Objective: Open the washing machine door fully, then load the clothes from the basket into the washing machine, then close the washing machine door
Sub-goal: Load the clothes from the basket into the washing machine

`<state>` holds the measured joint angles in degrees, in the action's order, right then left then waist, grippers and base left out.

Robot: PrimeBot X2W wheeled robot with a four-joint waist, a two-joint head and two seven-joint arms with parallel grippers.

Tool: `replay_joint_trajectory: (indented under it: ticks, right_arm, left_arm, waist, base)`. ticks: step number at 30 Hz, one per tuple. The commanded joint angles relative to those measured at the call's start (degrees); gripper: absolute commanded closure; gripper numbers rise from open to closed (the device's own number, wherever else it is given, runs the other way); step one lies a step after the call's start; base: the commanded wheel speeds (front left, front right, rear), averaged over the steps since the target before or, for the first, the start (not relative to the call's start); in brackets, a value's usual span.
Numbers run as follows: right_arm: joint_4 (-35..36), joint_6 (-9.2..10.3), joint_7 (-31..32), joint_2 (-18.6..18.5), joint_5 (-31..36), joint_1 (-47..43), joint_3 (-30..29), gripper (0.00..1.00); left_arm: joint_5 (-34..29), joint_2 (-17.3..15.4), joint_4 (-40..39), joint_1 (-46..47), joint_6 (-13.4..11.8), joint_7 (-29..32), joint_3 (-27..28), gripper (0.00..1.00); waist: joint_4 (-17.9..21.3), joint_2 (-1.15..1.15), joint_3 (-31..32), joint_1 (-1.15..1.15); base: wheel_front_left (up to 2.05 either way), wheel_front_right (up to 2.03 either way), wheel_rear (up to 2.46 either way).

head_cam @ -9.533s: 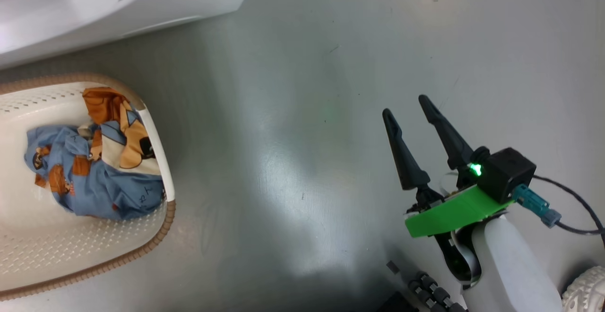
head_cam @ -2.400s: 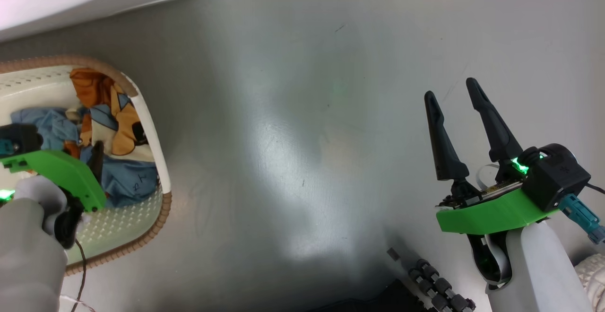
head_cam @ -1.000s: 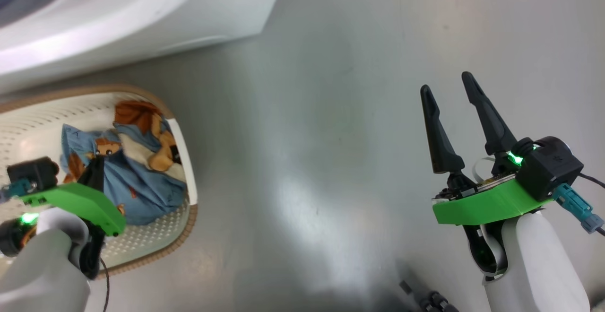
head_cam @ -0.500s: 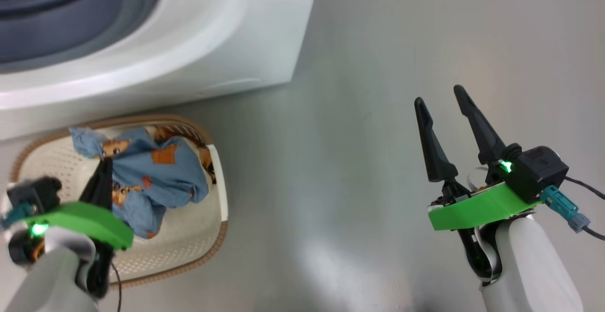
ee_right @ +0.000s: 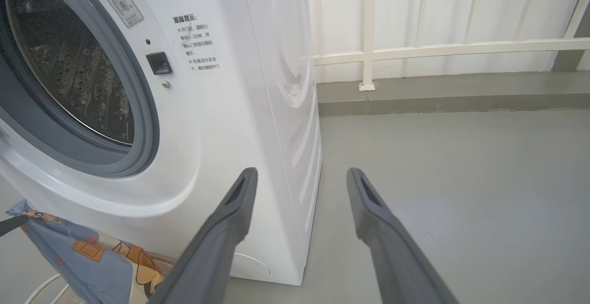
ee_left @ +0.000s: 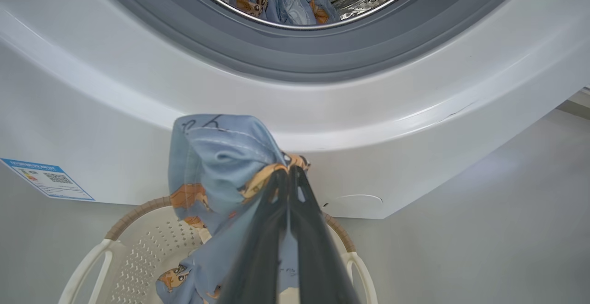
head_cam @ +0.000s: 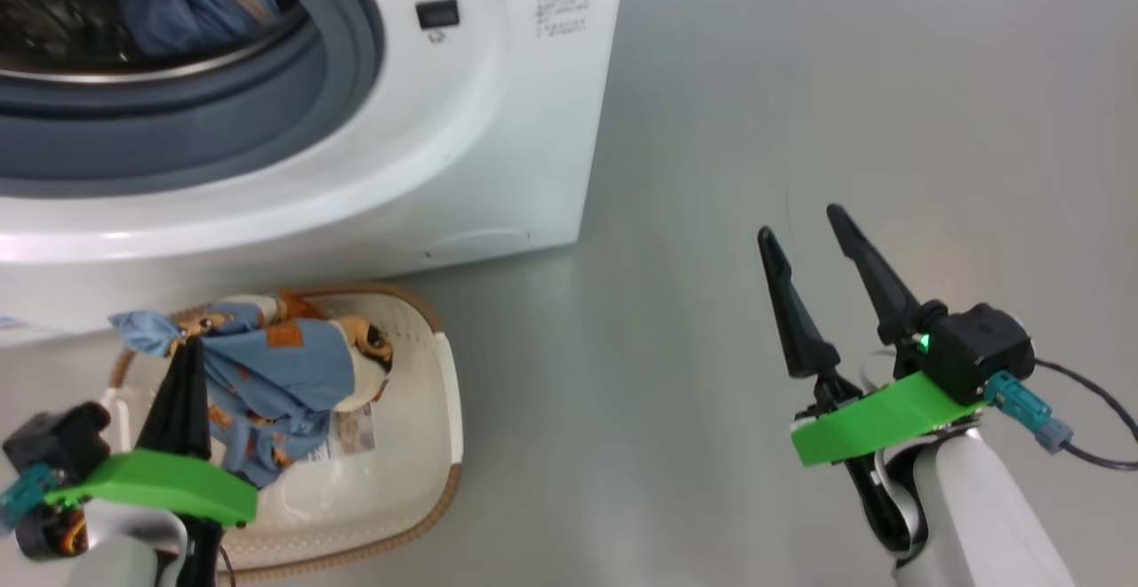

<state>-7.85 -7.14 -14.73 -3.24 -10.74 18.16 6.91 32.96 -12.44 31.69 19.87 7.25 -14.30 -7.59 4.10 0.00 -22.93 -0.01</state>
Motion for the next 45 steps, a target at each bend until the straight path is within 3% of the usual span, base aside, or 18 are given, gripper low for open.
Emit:
replay_joint_trajectory:
  ticks: [1,15,24,34,45]
  right_arm:
    - [1.11,-0.35,-0.27,0.36,-0.57,-1.08,1.62,0.0]
    - [-1.16,-0.35,-0.27,0.36,-1.22,-3.98,1.55,0.0]
    - [-1.86,-0.35,-0.27,0.36,-1.3,-5.96,1.65,0.0]
    - [-1.96,-0.35,-0.27,0.36,-1.66,-7.4,1.63,0.0]
    - [-1.43,-0.35,-0.27,0.36,-2.11,-7.79,1.93,0.0]
  left_arm:
    - [-0.79,-1.55,-1.56,-1.12,-0.33,-0.69,2.36,1.0]
    - [-10.66,4.01,-17.52,-10.35,0.04,-0.7,13.05,1.0]
    - [-15.7,5.8,-26.07,-15.26,0.12,-0.7,16.74,1.0]
    - [-17.02,7.98,-29.21,-19.04,0.14,-0.7,18.5,1.0]
    - [-16.88,8.89,-27.97,-18.32,0.16,-0.7,18.69,1.0]
  waist:
    - [-0.71,0.0,2.87,0.01]
    - [-1.28,0.0,12.41,0.01]
    - [-0.72,0.0,16.83,0.01]
    - [-0.16,0.0,18.8,0.01]
    - [0.41,0.0,16.82,0.01]
  base:
    - [0.0,0.0,0.0]
    - [0.0,0.0,0.0]
    - [0.0,0.0,0.0]
    - [0.0,0.0,0.0]
    - [0.0,0.0,0.0]
